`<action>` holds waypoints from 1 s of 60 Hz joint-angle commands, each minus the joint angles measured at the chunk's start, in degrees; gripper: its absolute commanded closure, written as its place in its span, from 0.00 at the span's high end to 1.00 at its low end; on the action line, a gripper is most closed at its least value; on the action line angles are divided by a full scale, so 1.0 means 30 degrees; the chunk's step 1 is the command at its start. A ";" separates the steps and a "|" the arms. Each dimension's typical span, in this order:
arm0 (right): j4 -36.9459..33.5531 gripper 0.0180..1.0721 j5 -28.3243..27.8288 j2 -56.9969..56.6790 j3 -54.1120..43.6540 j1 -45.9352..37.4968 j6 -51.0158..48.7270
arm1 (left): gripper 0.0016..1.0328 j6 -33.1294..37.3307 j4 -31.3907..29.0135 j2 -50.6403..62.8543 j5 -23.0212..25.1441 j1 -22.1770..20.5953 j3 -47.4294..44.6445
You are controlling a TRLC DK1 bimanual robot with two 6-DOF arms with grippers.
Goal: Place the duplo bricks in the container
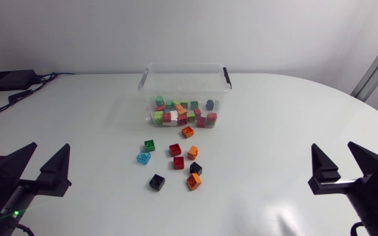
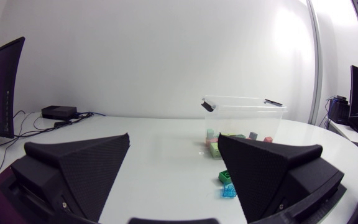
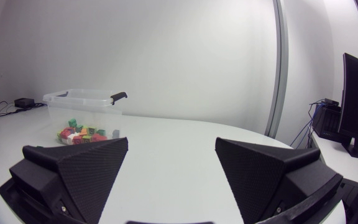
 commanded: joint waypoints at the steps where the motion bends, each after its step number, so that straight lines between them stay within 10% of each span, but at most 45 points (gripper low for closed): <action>1: 0.0163 0.96 -0.0070 -0.0084 -0.0463 0.0113 0.0035 | 0.96 -0.0542 -0.0303 -0.0151 -0.0099 0.0020 -0.0120; 27: 0.0192 0.96 0.0076 0.0092 0.0592 0.0143 -0.0024 | 0.96 -0.0190 -0.0831 0.0201 -0.0041 -0.1269 0.1286; 41: 0.0485 0.95 -0.0011 0.4808 0.3434 0.0817 0.0445 | 0.94 -0.0131 -0.1094 0.7320 -0.0041 -0.2617 0.5212; 60: -0.3529 0.95 0.0164 1.2308 0.8297 0.4332 0.2379 | 0.93 0.0982 -0.8184 1.8043 -0.0041 -0.4873 1.2419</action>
